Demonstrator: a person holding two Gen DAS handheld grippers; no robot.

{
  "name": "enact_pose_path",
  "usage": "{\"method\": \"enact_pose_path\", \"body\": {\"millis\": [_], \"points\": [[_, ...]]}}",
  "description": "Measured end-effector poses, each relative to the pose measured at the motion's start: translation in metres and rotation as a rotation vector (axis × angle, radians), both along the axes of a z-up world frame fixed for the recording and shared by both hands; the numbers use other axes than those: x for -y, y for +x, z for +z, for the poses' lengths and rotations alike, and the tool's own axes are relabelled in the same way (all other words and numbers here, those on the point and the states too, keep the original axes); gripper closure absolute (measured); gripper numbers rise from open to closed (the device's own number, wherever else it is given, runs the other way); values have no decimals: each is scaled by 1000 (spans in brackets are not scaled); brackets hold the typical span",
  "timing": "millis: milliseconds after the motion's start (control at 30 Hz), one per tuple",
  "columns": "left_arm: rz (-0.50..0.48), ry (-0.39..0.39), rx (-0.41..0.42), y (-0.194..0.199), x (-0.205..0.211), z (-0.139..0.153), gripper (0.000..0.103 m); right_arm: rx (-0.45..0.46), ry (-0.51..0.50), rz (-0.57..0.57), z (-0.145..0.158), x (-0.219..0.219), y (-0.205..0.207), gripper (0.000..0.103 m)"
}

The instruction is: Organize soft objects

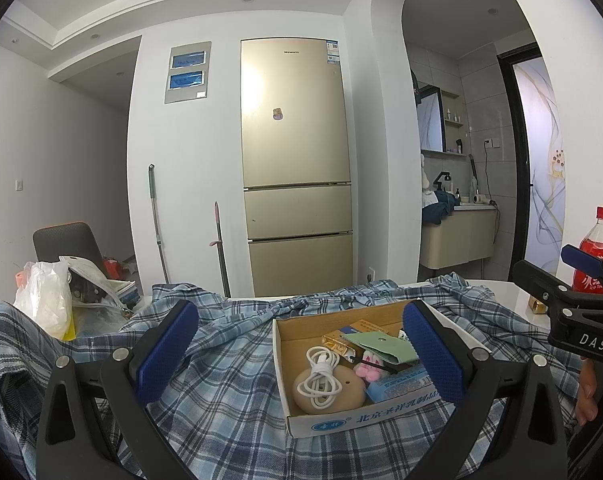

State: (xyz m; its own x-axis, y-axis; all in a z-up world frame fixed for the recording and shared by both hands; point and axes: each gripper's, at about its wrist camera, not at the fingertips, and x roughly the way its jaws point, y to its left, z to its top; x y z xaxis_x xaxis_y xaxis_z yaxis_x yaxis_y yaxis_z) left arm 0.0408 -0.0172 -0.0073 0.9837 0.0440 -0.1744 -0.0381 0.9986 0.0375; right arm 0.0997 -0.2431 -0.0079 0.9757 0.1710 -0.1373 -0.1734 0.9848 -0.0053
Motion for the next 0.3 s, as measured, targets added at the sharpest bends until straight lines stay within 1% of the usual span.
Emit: {"method": "enact_pose_path", "body": {"millis": [300], "points": [[0,-1,1,0,0,0,0,0,0,0,0,0,0,0]]}}
